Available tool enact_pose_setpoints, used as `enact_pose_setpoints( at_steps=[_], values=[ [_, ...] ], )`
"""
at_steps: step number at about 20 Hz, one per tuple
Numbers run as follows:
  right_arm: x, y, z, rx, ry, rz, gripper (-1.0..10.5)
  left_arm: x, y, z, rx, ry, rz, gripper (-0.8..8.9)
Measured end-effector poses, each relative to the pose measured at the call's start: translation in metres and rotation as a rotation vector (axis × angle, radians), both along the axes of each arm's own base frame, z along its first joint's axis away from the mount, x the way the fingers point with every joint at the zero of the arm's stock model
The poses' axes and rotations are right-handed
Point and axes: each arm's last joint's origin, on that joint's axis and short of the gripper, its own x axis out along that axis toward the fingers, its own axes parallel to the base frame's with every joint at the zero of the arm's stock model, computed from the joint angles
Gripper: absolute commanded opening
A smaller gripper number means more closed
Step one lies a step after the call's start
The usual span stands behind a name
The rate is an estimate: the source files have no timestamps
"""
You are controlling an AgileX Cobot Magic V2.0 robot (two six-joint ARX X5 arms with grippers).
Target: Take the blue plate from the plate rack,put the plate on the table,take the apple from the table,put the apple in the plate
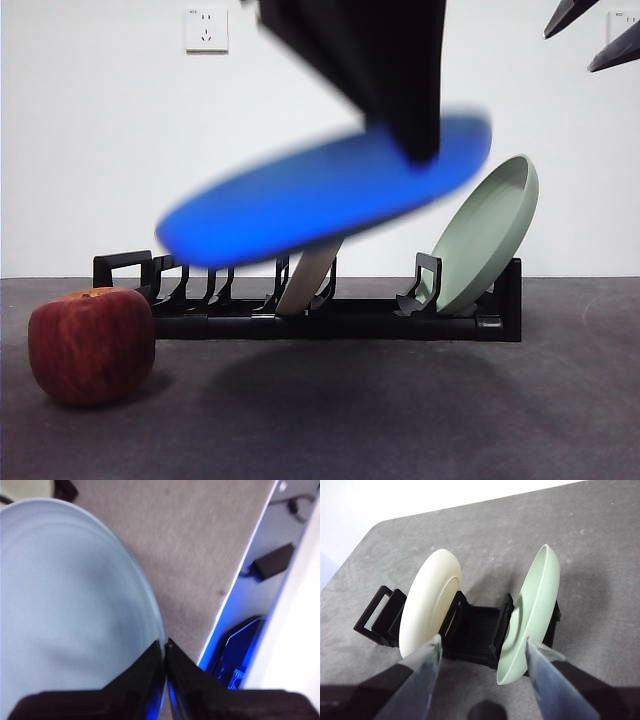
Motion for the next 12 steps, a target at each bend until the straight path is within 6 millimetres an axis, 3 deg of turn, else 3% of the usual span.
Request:
enact_pose_setpoints(
  at_steps=[9, 11, 12],
  values=[
    [0.0, 0.0, 0.0, 0.0, 0.0, 0.0, 2.8, 0.018, -0.039, -0.073, 0.158, -0.013, -0.074, -0.08],
    [0.0, 0.0, 0.0, 0.0, 0.0, 0.0, 2.8, 0.023, -0.041, -0.087, 0.2, -0.004, -0.077, 0.09],
    [0.0, 0.0, 0.0, 0.0, 0.0, 0.001, 2.8, 0.023, -0.041, -0.089, 0.206, -0.003, -0.078, 0.79]
  ],
)
